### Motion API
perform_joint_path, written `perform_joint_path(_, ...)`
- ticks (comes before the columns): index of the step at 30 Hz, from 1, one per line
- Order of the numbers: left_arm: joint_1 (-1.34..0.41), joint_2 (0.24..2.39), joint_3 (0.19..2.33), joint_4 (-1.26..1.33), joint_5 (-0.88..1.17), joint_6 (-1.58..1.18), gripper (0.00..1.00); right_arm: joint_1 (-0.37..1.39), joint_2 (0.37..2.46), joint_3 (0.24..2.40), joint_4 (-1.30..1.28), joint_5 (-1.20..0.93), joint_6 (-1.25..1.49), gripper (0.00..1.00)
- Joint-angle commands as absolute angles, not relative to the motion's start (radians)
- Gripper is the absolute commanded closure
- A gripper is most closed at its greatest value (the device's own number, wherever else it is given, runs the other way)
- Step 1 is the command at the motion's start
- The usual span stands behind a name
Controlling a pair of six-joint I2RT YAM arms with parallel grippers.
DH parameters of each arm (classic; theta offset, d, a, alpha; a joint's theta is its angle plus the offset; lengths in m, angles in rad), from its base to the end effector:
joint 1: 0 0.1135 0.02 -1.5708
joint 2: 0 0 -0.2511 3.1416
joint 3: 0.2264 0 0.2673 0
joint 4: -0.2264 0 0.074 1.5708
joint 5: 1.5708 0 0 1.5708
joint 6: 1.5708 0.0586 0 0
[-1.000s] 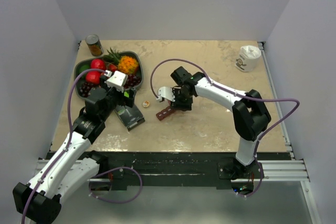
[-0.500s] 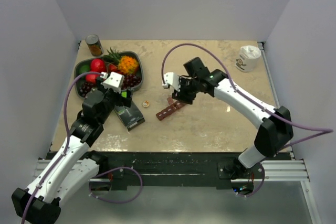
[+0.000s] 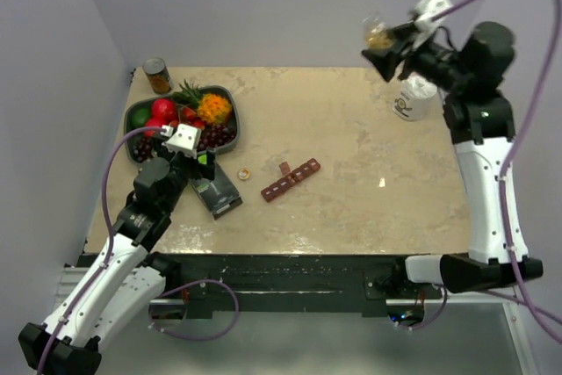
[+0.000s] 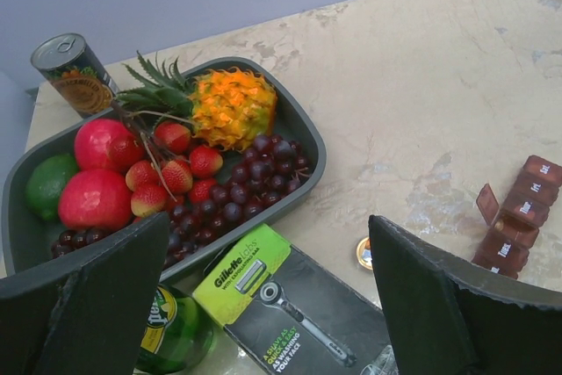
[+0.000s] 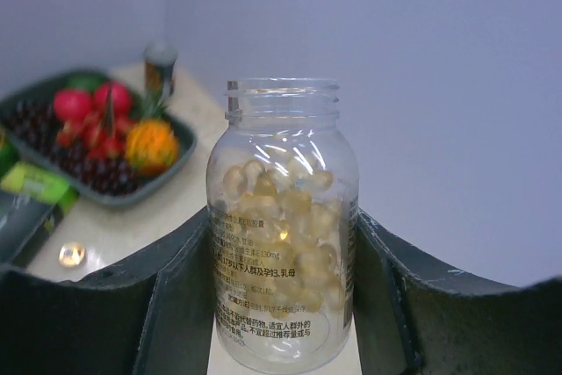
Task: Sort the pills into containers
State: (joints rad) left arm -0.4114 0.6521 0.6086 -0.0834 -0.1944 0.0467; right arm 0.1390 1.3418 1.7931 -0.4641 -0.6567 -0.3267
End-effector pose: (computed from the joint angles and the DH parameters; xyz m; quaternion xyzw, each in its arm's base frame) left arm 0.2004 -0.0751 0.2979 0.1072 0.7420 -0.0476 0.6600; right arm 0.2839 0.0758 0.5241 -0.3759 0.6031 0.1662 0.6836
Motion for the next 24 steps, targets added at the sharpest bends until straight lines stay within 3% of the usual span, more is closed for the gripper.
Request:
perform_joint_path(1,-0.405,0.649,0.607,-0.034,-0.209,0.064,0.0,0.003,1.244,1.728,0.044,-0.851,0.198,0.99)
perform_joint_path(6,-0.405,0.65,0.609,-0.032,-0.192,0.066,0.0,-0.055,1.172,1.495,0.424,-0.923,0.429,0.98)
perform_joint_path(8,-0.405,0.65,0.611,-0.035,-0.186,0.066,0.0,-0.055,1.166,1.396,0.445,-0.952,0.405,0.96)
perform_joint_path(12,-0.405,0.65,0.612,-0.035,-0.175,0.066,0.0,-0.008,1.169,1.313,0.077,-0.999,-0.036,0.96)
perform_joint_path(16,-0.405,0.66,0.615,-0.037,-0.169,0.067,0.0,0.112,1.21,1.312,-0.461,-0.921,-0.57,0.96)
perform_joint_path(24,-0.405,0.663,0.615,-0.038,-0.17,0.069,0.0,0.224,1.297,1.16,-0.702,-0.807,-0.981,0.96)
